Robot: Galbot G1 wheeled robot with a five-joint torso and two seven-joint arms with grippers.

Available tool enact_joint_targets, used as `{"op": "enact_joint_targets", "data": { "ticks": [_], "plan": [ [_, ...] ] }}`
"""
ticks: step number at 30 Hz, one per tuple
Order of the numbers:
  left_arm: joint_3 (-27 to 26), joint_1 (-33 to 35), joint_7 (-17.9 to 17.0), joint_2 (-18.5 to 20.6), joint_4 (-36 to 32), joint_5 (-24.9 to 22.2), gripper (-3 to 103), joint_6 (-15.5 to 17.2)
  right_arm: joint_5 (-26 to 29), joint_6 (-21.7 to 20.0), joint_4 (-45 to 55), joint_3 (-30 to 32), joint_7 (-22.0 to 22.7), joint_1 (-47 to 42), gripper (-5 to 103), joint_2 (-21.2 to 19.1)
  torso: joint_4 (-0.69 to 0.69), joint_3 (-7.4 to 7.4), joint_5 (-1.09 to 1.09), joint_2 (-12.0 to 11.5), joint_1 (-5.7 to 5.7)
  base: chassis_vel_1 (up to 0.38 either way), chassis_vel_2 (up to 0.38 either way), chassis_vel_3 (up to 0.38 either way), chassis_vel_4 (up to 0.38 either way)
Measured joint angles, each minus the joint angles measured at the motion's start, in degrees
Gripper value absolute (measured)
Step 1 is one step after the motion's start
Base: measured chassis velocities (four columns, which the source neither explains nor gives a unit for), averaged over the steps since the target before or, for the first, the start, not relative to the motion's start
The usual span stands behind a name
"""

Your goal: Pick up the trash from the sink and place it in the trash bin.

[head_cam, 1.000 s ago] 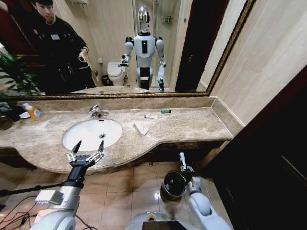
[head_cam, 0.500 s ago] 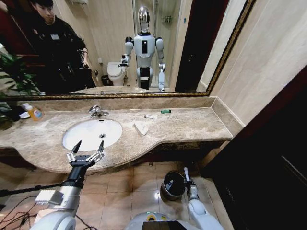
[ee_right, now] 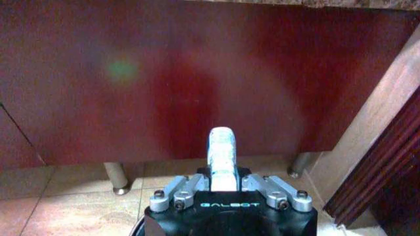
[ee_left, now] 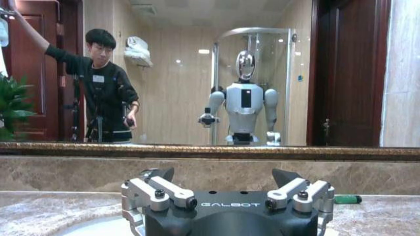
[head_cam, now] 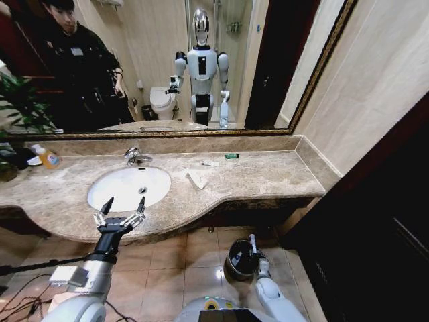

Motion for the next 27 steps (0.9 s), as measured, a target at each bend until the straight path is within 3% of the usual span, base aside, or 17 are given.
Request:
{"op": "enact_joint_targets", "data": {
  "ticks": [3,5,7,8,12,14,15,17,18,19,27],
  "plan": [
    [0.0,0.0,0.0,0.0,0.0,0.0,100,0.0,-0.2,0.0,0.5,0.0,0.2,-0.2,37,0.0,0.00,0.00,0.00,0.0,0.00,0.000,0.000,0.000,0.000],
    [0.0,0.0,0.0,0.0,0.0,0.0,100,0.0,-0.2,0.0,0.6,0.0,0.2,-0.3,37,0.0,0.00,0.00,0.00,0.0,0.00,0.000,0.000,0.000,0.000],
    [0.0,0.0,0.0,0.0,0.0,0.0,100,0.0,-0.3,0.0,0.9,0.0,0.3,-0.3,48,0.0,0.00,0.00,0.00,0.0,0.00,0.000,0.000,0.000,0.000],
    [0.0,0.0,0.0,0.0,0.0,0.0,100,0.0,-0.3,0.0,0.9,0.0,0.3,-0.3,48,0.0,0.00,0.00,0.00,0.0,0.00,0.000,0.000,0.000,0.000],
    [0.0,0.0,0.0,0.0,0.0,0.0,100,0.0,-0.6,0.1,1.1,0.0,0.3,-0.5,69,0.1,0.00,0.00,0.00,0.0,0.00,0.000,0.000,0.000,0.000],
    [0.0,0.0,0.0,0.0,0.0,0.0,100,0.0,-0.7,0.2,1.1,0.0,0.3,-0.5,69,0.1,0.00,0.00,0.00,0.0,0.00,0.000,0.000,0.000,0.000],
    [0.0,0.0,0.0,0.0,0.0,0.0,100,0.0,-0.9,0.3,1.1,0.0,0.3,-0.5,80,0.1,0.00,0.00,0.00,0.0,0.00,0.000,0.000,0.000,0.000],
    [0.0,0.0,0.0,0.0,0.0,0.0,100,0.0,-0.9,0.4,1.1,0.0,0.3,-0.6,80,0.1,0.00,0.00,0.00,0.0,0.00,0.000,0.000,0.000,0.000],
    [0.0,0.0,0.0,0.0,0.0,0.0,100,0.0,-1.0,0.4,1.1,-0.1,0.3,-0.6,86,0.1,0.00,0.00,0.00,0.0,0.00,0.000,0.000,0.000,0.000],
    [0.0,0.0,0.0,0.0,0.0,0.0,100,0.0,-1.0,0.6,1.0,-0.1,0.3,-0.7,99,0.0,0.00,0.00,0.00,0.0,0.00,0.000,0.000,0.000,0.000],
    [0.0,0.0,0.0,0.0,0.0,0.0,100,0.0,-1.0,0.8,0.9,-0.1,0.3,-0.8,100,-0.1,0.00,0.00,0.00,0.0,0.00,0.000,0.000,0.000,0.000]
  ]
}}
